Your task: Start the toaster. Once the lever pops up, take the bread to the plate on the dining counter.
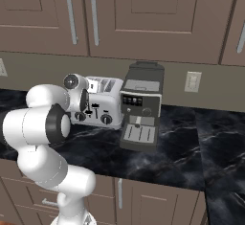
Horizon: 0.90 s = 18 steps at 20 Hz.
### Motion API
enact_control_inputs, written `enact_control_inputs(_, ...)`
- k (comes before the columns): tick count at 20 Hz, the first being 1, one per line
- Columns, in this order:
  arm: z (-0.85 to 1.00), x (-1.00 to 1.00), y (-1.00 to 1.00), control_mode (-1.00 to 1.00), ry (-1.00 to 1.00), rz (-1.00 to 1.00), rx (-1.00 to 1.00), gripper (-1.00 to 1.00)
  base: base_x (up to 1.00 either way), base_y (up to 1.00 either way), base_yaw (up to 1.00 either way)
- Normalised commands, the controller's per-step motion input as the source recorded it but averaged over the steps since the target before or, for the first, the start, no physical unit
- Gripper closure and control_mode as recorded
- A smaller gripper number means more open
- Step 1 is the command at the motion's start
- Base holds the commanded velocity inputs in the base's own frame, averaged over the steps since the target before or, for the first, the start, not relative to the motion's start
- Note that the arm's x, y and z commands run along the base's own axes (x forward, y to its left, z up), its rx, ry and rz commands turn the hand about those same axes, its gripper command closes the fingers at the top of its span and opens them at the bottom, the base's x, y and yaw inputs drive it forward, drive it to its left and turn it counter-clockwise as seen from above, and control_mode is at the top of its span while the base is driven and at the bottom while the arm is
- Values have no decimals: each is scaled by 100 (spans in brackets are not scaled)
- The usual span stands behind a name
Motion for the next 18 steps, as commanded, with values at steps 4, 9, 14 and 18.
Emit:
enact_control_inputs(4,0,0,0,-100,0,0,0,-100,0,0,0)
enact_control_inputs(9,0,0,0,-100,0,0,0,-100,0,0,0)
enact_control_inputs(14,0,0,0,-100,0,0,0,-100,0,0,0)
enact_control_inputs(18,0,0,0,-100,0,0,0,-100,0,0,0)
